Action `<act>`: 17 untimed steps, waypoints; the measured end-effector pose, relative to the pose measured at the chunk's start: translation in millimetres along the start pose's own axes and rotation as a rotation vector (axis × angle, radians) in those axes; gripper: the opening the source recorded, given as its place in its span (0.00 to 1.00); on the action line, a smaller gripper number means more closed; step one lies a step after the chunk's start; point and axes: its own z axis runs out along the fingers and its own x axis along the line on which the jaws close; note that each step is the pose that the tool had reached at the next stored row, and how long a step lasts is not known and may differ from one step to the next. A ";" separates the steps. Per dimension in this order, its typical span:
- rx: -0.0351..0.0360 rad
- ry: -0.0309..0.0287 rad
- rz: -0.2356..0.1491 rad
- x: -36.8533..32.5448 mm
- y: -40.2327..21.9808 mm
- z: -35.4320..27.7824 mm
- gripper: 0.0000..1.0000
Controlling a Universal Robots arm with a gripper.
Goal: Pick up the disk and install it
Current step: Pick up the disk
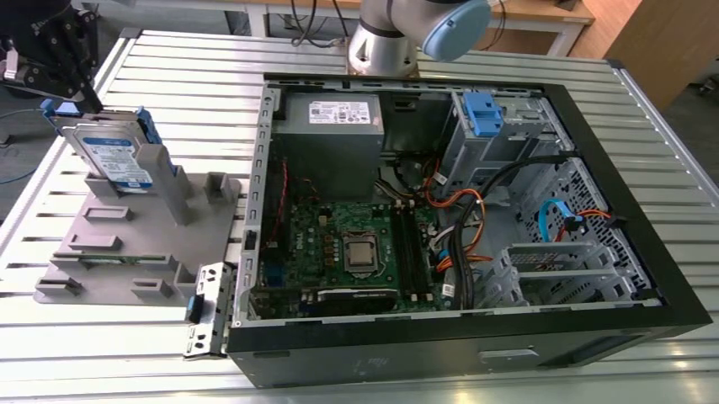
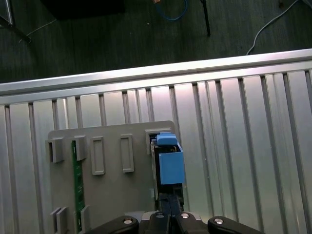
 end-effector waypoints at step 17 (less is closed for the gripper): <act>0.0029 -0.0004 -0.001 -0.2 -1.3 0.1 0.11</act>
